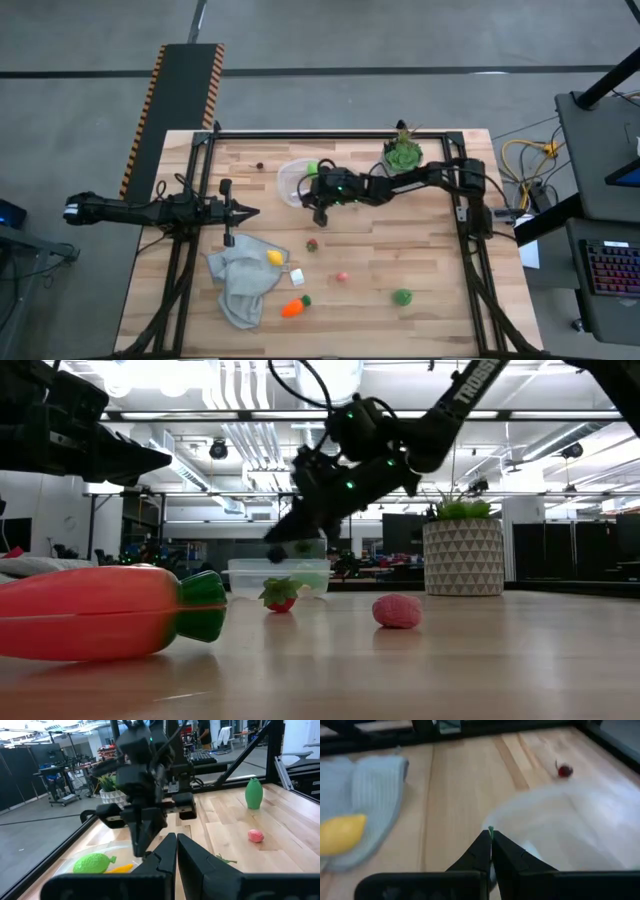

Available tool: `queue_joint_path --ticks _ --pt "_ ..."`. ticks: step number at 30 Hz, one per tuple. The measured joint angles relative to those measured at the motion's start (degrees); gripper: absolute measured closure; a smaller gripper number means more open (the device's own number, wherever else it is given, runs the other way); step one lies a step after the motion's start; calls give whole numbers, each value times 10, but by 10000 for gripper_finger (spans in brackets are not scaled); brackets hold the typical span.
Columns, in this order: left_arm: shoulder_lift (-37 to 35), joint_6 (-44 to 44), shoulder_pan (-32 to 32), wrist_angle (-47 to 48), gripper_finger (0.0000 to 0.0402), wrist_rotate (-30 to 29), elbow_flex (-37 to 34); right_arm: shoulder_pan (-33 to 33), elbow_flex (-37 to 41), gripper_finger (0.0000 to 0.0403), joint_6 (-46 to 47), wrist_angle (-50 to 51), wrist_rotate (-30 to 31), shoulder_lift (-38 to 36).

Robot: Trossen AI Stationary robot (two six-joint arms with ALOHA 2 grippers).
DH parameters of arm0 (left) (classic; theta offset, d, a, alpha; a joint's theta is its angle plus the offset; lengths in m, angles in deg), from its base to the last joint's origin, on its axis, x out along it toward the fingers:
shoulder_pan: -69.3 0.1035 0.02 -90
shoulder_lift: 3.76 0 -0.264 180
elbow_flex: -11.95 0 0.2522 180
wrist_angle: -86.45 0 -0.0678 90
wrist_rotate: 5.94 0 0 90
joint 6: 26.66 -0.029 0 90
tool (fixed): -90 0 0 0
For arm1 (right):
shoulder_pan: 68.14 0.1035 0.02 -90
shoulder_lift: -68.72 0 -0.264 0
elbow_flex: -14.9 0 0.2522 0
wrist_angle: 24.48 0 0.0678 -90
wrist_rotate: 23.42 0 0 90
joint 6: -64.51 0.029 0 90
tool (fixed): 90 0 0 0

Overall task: Pick and placing Produce into tupperware
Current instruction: Put the dark purple cherry into the transparent bin

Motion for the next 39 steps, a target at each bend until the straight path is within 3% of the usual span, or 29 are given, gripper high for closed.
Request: queue_joint_path --ticks 7,15,39 --pt "0 0 0 0 402 0 0 -1 -49 395 -35 73 -8 -16" --pt "0 0 0 0 402 0 0 -28 -48 394 -60 160 37 -43" --pt "1 0 0 1 402 0 0 -52 -14 394 -45 176 37 -26"
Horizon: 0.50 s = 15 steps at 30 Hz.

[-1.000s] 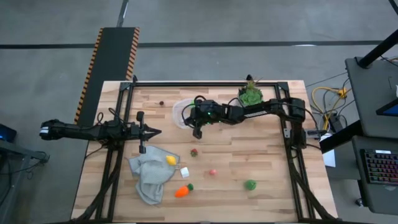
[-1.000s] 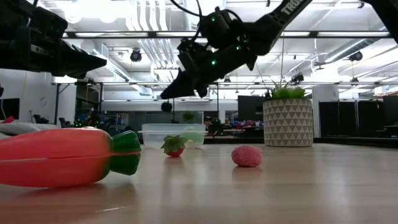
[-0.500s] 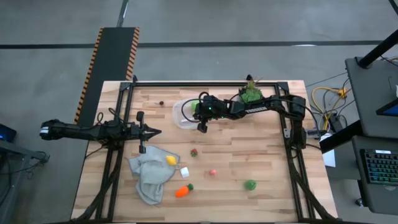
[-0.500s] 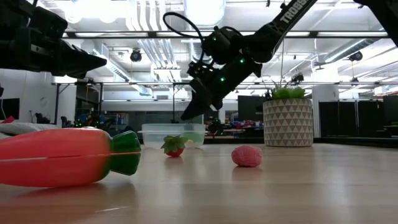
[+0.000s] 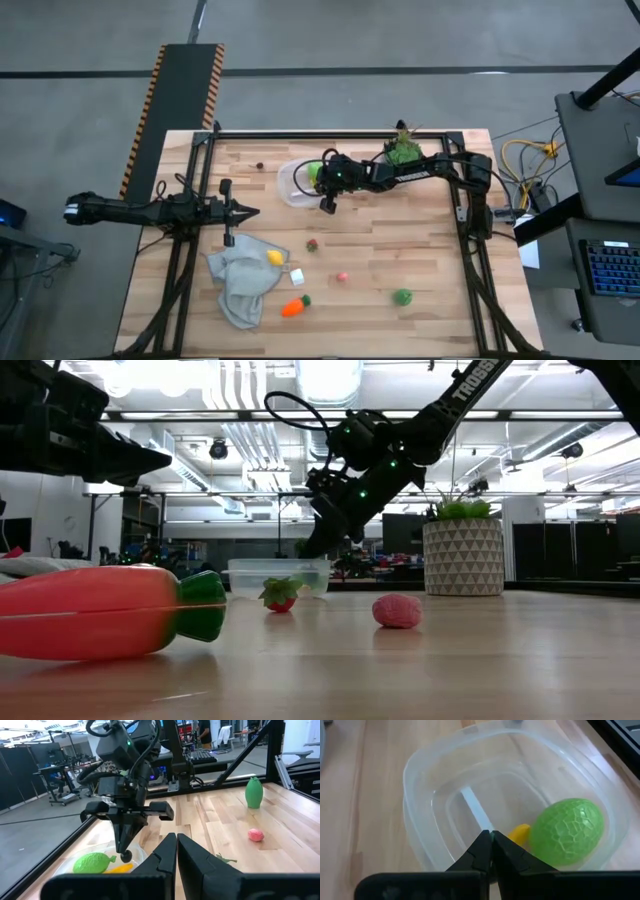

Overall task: Pick and placing Produce into tupperware
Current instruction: Put the dark purple cherry into the transparent bin, then put the green corn into the transparent bin

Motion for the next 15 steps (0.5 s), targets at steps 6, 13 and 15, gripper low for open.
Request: queue_joint_path --ticks 6,13,15 --pt "-1 0 0 0 402 0 0 0 0 371 -2 0 0 0" --pt "0 0 0 0 402 0 0 0 -4 323 3 0 0 -5" --pt "0 0 0 0 402 0 0 1 -4 313 3 1 0 -17"
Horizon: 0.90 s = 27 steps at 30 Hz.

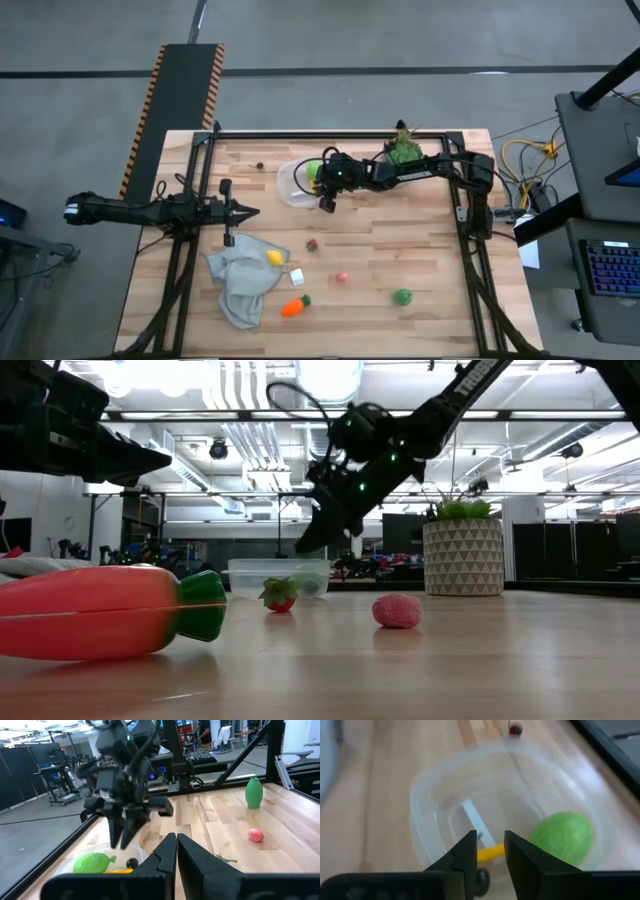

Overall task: Pick and placing Produce into tupperware
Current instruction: Put the green corn into the transparent bin

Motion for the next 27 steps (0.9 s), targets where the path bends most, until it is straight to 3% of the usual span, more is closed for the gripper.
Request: queue_joint_path --ticks 6,11,16,22,27 --pt "0 0 0 0 402 0 0 26 17 293 -1 39 -1 -80" --pt "0 0 0 0 402 0 0 71 42 290 -5 115 -5 -188" --pt "0 0 0 0 402 0 0 142 74 301 25 225 -3 -299" --pt "0 -1 0 0 402 0 0 248 103 309 77 253 4 -427" --pt "-1 -3 0 -2 402 -1 0 354 115 308 73 242 101 -499"
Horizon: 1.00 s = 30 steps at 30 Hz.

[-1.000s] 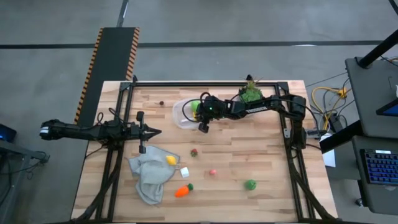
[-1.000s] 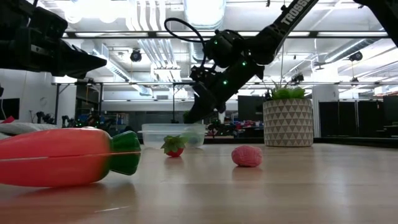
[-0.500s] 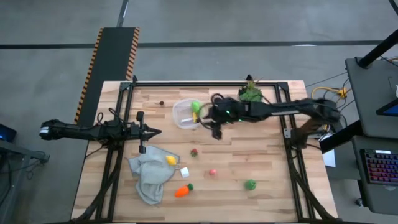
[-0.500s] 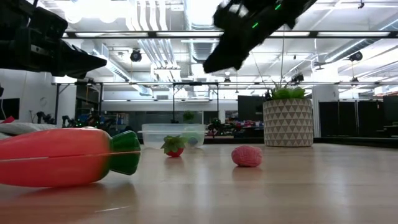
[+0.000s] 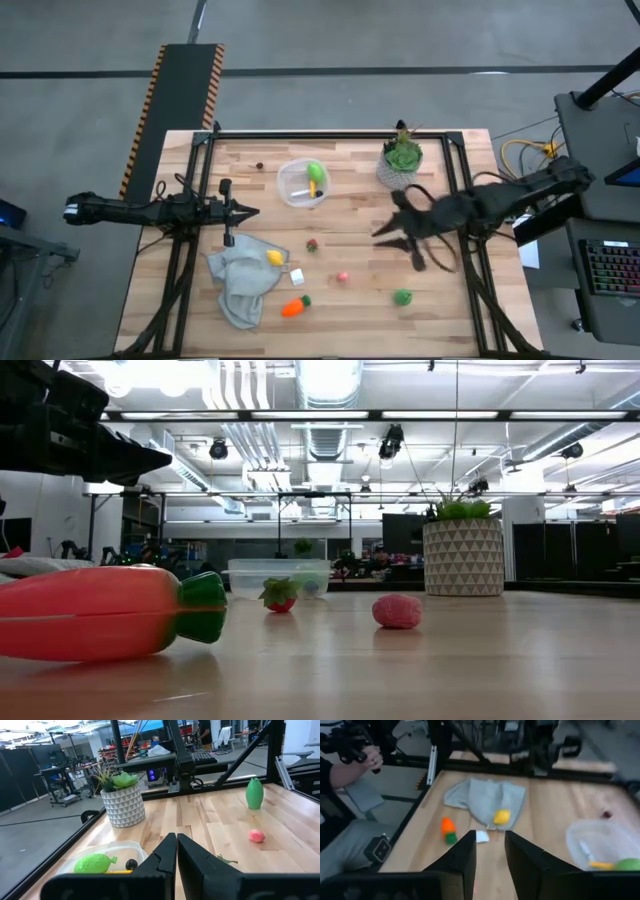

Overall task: Pick and placing Produce into tupperware
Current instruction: Put the green corn into the transparent bin

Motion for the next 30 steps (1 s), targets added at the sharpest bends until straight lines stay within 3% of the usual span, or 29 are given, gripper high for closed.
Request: queue_joint_path --ticks 4,11,16,19,26,30 --pt "0 -1 0 -2 402 -1 0 54 11 313 -22 1 58 -25" --pt "0 -1 0 -3 402 -1 0 74 3 319 -71 -4 40 -35" --pt "0 -1 0 -3 402 -1 0 80 8 307 -24 70 36 -65" --pt "0 -1 0 -3 402 -1 0 97 51 291 14 82 34 -105" --pt "1 -1 0 -11 402 -13 0 133 220 249 60 -33 30 -207" --pt "1 -2 0 -17 402 -31 0 156 303 206 60 -133 -66 -226"
